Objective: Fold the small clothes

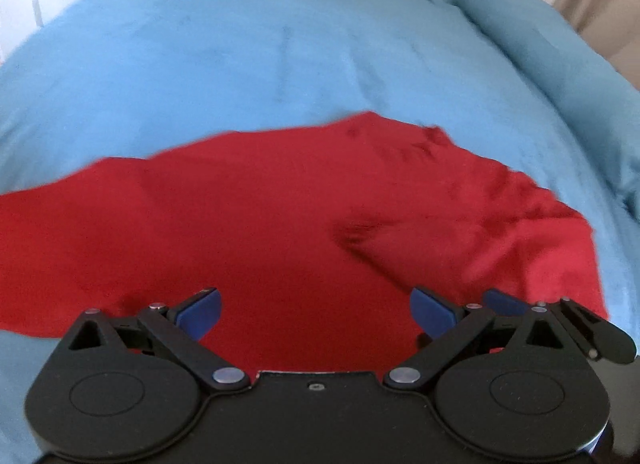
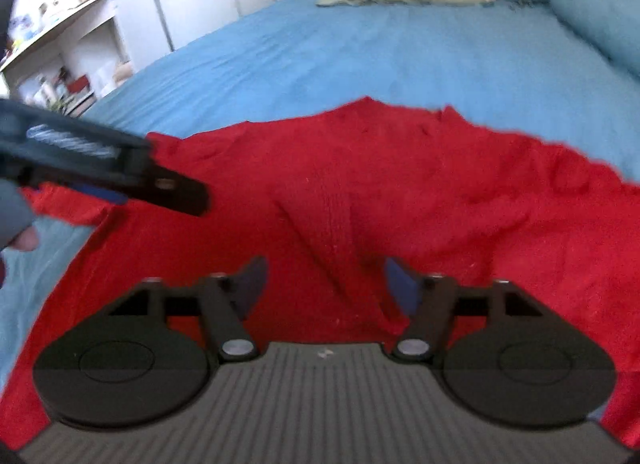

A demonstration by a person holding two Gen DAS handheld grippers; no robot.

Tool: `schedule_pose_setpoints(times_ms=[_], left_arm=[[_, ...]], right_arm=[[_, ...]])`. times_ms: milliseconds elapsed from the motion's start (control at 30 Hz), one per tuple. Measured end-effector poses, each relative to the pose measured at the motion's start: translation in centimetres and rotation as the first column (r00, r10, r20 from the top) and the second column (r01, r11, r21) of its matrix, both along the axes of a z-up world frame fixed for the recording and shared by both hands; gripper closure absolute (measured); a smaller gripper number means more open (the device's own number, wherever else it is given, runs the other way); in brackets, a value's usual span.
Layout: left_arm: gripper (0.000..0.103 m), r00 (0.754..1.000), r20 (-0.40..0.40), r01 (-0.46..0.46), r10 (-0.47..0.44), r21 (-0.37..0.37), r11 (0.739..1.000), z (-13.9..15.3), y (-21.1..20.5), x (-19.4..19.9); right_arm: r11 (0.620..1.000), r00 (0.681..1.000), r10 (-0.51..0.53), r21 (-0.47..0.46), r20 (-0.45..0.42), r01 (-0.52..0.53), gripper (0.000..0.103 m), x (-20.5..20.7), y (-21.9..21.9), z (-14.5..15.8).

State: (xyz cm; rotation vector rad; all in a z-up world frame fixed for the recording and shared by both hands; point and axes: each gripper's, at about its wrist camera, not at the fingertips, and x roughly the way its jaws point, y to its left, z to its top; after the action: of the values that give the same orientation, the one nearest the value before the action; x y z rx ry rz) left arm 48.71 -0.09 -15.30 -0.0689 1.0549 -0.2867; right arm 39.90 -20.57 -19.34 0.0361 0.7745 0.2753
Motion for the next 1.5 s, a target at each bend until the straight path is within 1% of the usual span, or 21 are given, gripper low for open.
schedule_pose_setpoints(times_ms=[100,167,233,300,400,433,500,533,567,733,867,933,1000,1100,1133,1167,1200,1267,1333,1433,1500], left_arm=[[0.003,0.999,-0.045,0.024,-0.027,-0.069,0.997,-1.0,-1.7,0.2],[0.014,0.997,-0.071,0.017,-0.026,-0.126,0.992,-1.7,-3.0,0.3],[0.023,0.997,-0.076,0.009,-0.021,-0.154,0.988,-2.2,-4.1,0.4],[0.028,0.997,-0.071,-0.003,-0.008,-0.153,0.988,-2.5,-5.5,0.6],[0.033,0.998,-0.064,-0.021,0.011,-0.152,0.988,-3.1,-7.2,0.8],[0.041,0.998,-0.062,-0.024,0.016,-0.136,0.990,-3.4,-7.8,1.0],[0.052,0.999,-0.041,-0.028,0.025,-0.077,0.997,-3.7,-8.4,1.1],[0.061,0.999,-0.027,-0.033,0.032,-0.049,0.998,-3.8,-8.6,1.1],[0.065,0.999,-0.017,-0.046,0.046,-0.026,0.999,-3.9,-8.5,1.1],[0.067,0.992,-0.008,-0.126,0.126,-0.001,0.992,-3.5,-6.7,0.7],[0.065,0.987,-0.047,-0.157,0.154,-0.070,0.985,-3.8,-5.6,0.5],[0.063,0.987,-0.048,-0.160,0.156,-0.081,0.984,-3.7,-5.6,0.5],[0.057,0.987,-0.055,-0.157,0.151,-0.109,0.982,-3.6,-5.8,0.4],[0.057,0.983,-0.066,-0.179,0.172,-0.125,0.976,-3.4,-5.7,0.2],[0.063,0.982,-0.068,-0.181,0.174,-0.117,0.977,-3.5,-5.9,0.3],[0.088,0.982,-0.065,-0.185,0.179,-0.103,0.977,-3.5,-5.9,0.4],[0.098,0.981,-0.064,-0.187,0.182,-0.098,0.977,-3.5,-5.9,0.7],[0.097,0.979,-0.074,-0.200,0.191,-0.133,0.971,-3.4,-5.8,1.4],[0.097,0.977,-0.034,-0.212,0.209,-0.180,0.960,-1.9,-5.2,1.9],[0.097,0.971,0.066,-0.213,0.231,-0.205,0.955,1.3,-4.0,2.1],[0.097,0.955,0.149,-0.225,0.257,-0.204,0.953,3.4,-2.7,1.9]], right_arm=[[0.996,0.999,0.049,-0.073,0.012,-0.048,0.017,-1.7,0.0,1.2],[0.993,0.999,0.054,-0.106,0.006,-0.053,0.017,-2.8,-0.4,1.6],[0.989,0.999,0.045,-0.139,0.001,-0.044,0.017,-2.9,-1.0,1.9],[0.987,1.000,0.024,-0.161,-0.010,-0.025,0.017,-3.3,-1.7,1.9],[0.989,1.000,-0.004,-0.148,-0.019,0.001,0.017,-4.2,-3.5,1.5],[0.990,0.999,-0.021,-0.141,-0.026,0.017,0.017,-4.4,-4.0,1.3],[0.991,0.997,-0.058,-0.125,-0.045,0.052,0.017,-4.8,-5.0,1.0],[0.991,0.996,-0.074,-0.116,-0.050,0.068,0.017,-5.0,-5.4,0.9],[0.991,0.995,-0.089,-0.105,-0.054,0.083,0.017,-5.3,-5.7,0.8],[0.987,0.985,-0.154,-0.055,-0.074,0.150,0.017,-6.2,-7.2,0.9],[0.983,0.980,-0.180,-0.037,-0.087,0.178,0.017,-5.9,-7.9,0.7],[0.983,0.979,-0.182,-0.033,-0.087,0.180,0.016,-5.8,-8.1,0.8],[0.983,0.979,-0.183,-0.036,-0.093,0.180,0.015,-6.0,-8.2,0.8],[0.982,0.978,-0.186,-0.038,-0.094,0.184,0.014,-6.0,-8.2,1.1],[0.982,0.977,-0.189,-0.041,-0.095,0.186,0.014,-5.9,-8.3,1.0],[0.981,0.977,-0.192,-0.043,-0.096,0.189,0.014,-6.0,-8.5,1.1],[0.981,0.976,-0.194,-0.044,-0.096,0.191,0.014,-6.0,-8.5,1.0],[0.980,0.976,-0.199,-0.048,-0.093,0.195,0.013,-6.0,-8.7,1.1],[0.978,0.975,-0.206,-0.056,-0.088,0.201,0.012,-5.8,-8.9,1.1],[0.973,0.970,-0.227,-0.065,-0.093,0.221,0.008,-5.4,-9.1,1.0],[0.971,0.967,-0.236,-0.066,-0.096,0.231,0.008,-5.2,-9.2,1.1]])
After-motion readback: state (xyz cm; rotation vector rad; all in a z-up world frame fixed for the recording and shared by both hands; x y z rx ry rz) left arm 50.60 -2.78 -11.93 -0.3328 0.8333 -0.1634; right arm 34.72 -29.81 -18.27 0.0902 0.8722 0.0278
